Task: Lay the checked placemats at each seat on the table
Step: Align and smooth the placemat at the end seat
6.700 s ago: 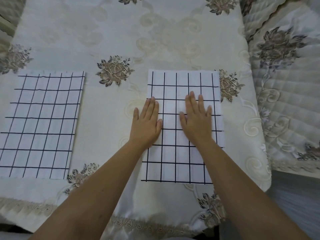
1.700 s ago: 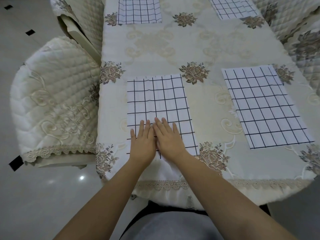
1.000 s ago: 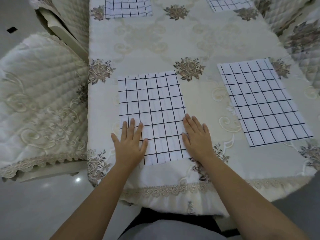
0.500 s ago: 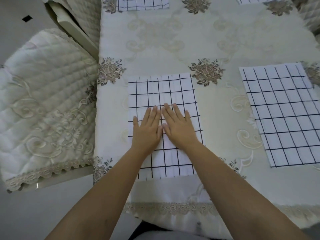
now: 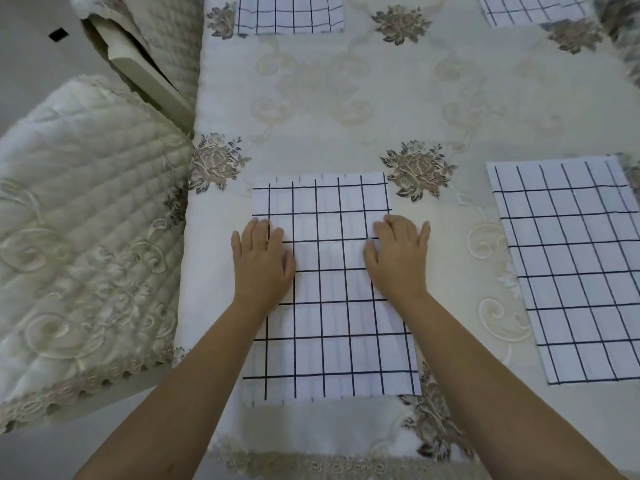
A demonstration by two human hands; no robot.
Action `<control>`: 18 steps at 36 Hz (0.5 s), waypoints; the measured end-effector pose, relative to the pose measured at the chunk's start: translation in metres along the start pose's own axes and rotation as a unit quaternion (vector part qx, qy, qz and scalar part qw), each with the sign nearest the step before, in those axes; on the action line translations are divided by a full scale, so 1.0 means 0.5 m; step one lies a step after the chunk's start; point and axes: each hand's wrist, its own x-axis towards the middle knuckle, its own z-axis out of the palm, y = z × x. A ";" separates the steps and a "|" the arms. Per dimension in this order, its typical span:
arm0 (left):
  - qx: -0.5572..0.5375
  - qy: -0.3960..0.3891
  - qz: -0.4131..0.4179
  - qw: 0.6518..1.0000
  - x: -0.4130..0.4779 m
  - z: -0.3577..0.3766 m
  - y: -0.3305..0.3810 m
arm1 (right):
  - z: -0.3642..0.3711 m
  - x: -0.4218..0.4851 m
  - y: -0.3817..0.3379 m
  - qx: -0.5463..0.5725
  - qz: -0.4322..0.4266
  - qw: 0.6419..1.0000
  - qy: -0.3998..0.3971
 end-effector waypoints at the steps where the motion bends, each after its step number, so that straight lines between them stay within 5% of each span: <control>1: -0.005 0.012 0.004 1.000 0.011 -0.003 0.007 | -0.003 0.019 -0.011 0.004 0.000 1.000 0.003; 5: -0.033 -0.008 0.034 0.999 0.065 -0.003 0.049 | 0.006 0.082 -0.075 0.019 -0.056 0.997 -0.049; 10: 0.001 -0.129 0.021 0.991 0.105 0.029 0.072 | 0.045 0.111 -0.128 0.021 -0.123 0.981 -0.147; 18: 0.021 -0.110 -0.016 0.994 0.096 0.030 0.020 | 0.054 0.101 -0.038 -0.004 -0.066 0.984 -0.164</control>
